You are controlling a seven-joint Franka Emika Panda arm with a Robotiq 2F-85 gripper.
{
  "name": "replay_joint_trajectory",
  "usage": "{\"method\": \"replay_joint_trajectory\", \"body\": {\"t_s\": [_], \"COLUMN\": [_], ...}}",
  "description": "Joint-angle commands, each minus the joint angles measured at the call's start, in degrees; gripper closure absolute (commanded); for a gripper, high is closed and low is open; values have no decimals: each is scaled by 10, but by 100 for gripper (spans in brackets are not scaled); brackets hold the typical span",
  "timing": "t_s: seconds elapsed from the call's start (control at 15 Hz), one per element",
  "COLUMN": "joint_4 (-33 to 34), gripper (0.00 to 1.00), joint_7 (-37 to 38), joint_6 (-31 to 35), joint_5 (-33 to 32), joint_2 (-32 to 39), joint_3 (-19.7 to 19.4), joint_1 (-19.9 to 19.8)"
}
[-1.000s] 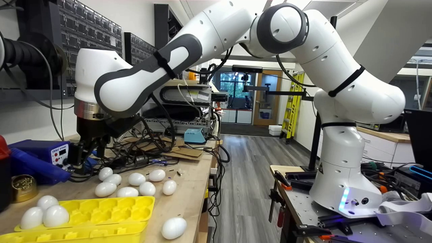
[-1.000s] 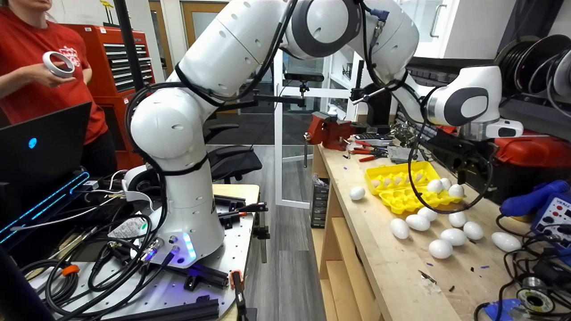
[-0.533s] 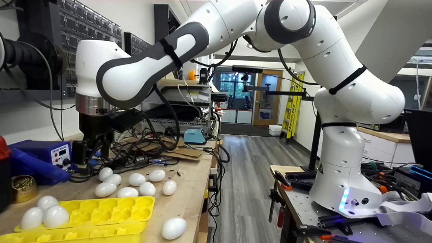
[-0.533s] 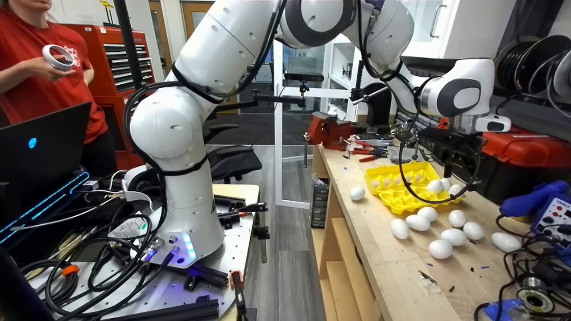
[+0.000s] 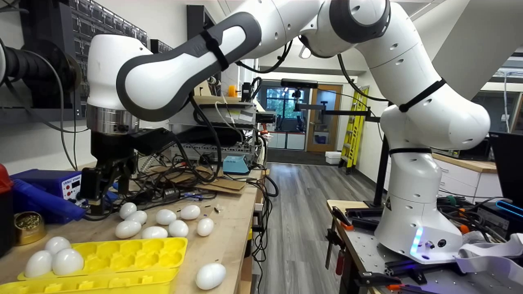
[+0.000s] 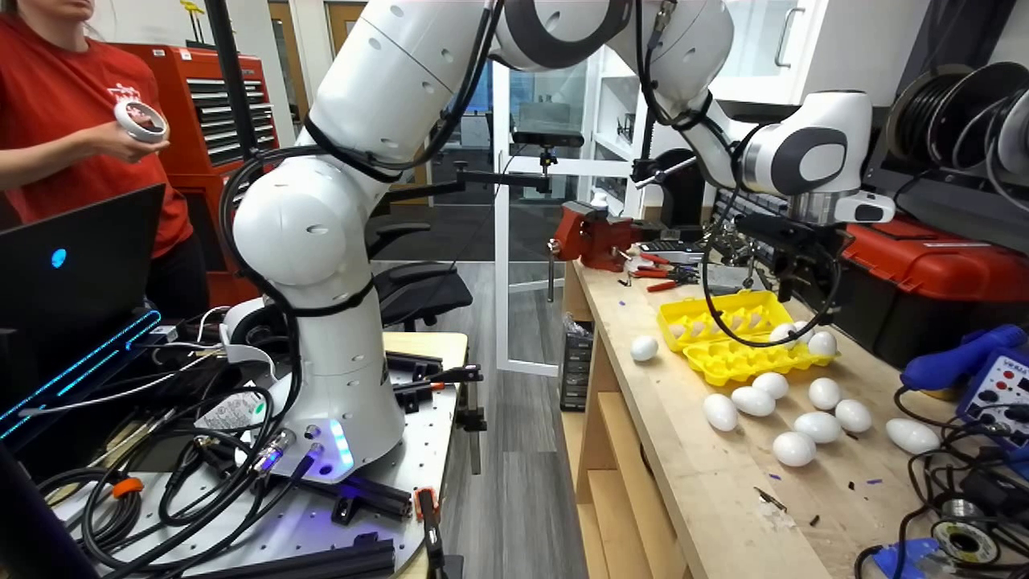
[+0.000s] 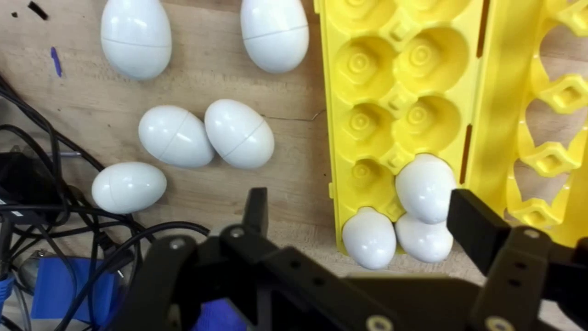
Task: Put the second egg from the second row of the egg tray on the table
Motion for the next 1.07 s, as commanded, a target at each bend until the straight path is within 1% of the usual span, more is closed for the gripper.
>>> {"method": "replay_joint_trajectory", "body": {"t_s": [0.0,0.4,1.0], "joint_4": [-22,-12,10], "gripper": [0,0,0], "joint_7": [-2,1,7], "joint_6": [8,18,60], "joint_5": [2,5,10], "joint_2": [-13,4,45], "joint_3": [8,13,18], "joint_1": [2,9,12]}}
